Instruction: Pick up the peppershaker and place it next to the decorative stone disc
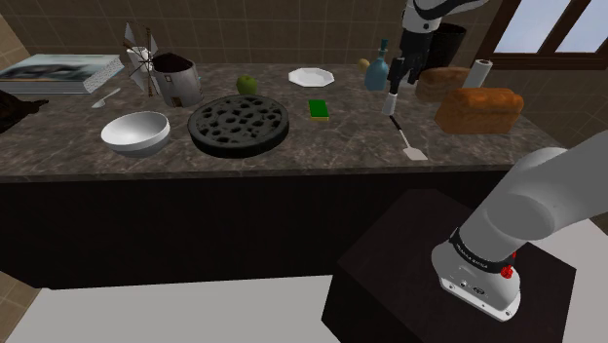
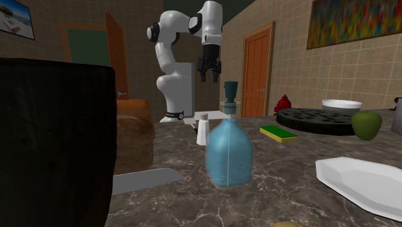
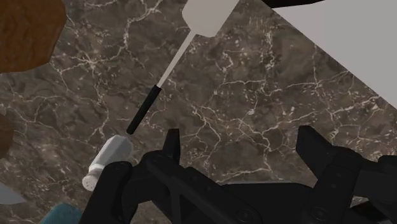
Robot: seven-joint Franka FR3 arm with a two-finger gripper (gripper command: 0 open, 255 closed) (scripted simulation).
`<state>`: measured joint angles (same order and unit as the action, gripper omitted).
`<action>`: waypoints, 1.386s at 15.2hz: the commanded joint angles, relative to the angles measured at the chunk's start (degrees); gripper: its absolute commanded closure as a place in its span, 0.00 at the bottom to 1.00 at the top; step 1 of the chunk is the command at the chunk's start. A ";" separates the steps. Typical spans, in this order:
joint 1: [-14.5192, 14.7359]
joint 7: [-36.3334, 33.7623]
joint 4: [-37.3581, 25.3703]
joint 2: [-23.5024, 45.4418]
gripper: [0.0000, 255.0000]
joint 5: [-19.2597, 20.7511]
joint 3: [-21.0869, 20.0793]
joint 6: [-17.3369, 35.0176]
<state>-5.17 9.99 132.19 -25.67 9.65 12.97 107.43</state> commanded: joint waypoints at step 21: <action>-6.49 20.19 -24.73 38.59 0.00 -10.60 10.91 15.59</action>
<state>-11.42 29.80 107.67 12.12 -0.56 23.89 122.43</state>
